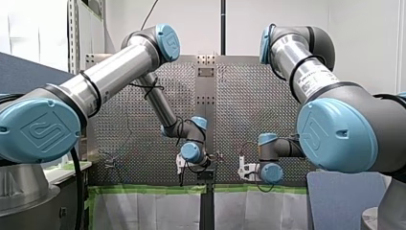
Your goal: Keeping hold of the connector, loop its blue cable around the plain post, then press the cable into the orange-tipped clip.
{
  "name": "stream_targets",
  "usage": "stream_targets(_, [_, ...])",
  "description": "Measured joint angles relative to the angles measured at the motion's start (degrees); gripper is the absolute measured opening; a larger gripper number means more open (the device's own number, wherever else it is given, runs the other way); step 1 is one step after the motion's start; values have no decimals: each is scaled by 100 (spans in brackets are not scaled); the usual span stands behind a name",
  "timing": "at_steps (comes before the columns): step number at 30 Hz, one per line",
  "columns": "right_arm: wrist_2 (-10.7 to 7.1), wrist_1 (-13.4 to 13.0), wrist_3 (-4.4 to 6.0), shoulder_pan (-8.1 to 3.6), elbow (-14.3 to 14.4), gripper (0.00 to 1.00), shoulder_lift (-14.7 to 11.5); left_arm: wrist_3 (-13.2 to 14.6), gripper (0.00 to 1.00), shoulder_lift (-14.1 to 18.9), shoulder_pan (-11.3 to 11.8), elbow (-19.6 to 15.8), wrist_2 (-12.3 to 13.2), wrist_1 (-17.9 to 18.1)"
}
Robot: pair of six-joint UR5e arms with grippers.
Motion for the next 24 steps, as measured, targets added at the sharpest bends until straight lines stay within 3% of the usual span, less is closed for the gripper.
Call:
stream_targets(13, [-23,59,-1,-13,-143,0,2,-191,0,-83,169,98,162,76])
stream_targets(24, [-33,40,10,-63,-275,0,2,-172,0,-349,289,539,278,-239])
